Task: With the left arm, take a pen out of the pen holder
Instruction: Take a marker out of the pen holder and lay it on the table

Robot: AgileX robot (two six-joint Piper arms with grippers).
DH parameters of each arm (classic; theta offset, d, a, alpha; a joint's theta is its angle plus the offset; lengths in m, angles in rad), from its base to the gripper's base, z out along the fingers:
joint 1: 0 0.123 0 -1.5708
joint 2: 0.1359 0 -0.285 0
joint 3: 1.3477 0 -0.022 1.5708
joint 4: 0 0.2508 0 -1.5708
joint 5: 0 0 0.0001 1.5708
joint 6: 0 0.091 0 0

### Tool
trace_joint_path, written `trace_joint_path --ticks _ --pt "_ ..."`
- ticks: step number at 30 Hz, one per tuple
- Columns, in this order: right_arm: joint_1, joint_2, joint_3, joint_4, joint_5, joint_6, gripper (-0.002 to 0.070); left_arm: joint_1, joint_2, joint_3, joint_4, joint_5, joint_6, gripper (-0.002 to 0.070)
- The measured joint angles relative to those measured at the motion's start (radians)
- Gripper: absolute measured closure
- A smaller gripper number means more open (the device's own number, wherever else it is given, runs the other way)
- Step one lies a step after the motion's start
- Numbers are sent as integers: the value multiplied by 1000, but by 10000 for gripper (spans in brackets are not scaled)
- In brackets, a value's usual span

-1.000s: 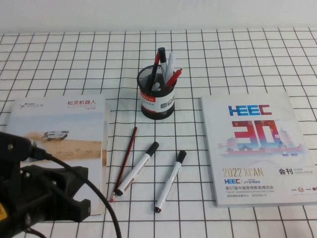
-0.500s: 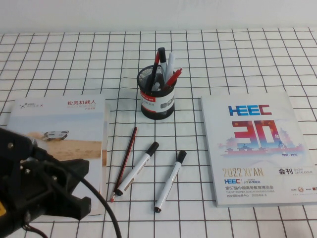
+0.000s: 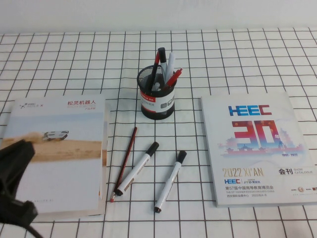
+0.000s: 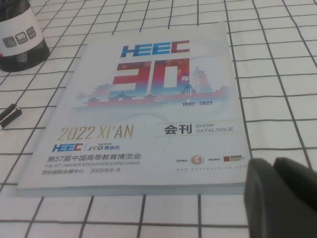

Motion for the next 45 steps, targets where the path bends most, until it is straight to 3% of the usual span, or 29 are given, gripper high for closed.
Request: trace_joint_path --ticks 8,13,35,45 --pt "0 0 0 0 0 0 691 182 -286 145 -17 0 4 676" --pt "0 0 0 0 0 0 691 246 -402 190 -19 2 4 676" --pt "0 0 0 0 0 0 691 308 -524 402 -19 -84 -9 676" --pt "0 0 0 0 0 0 691 328 -524 402 57 101 -15 676"
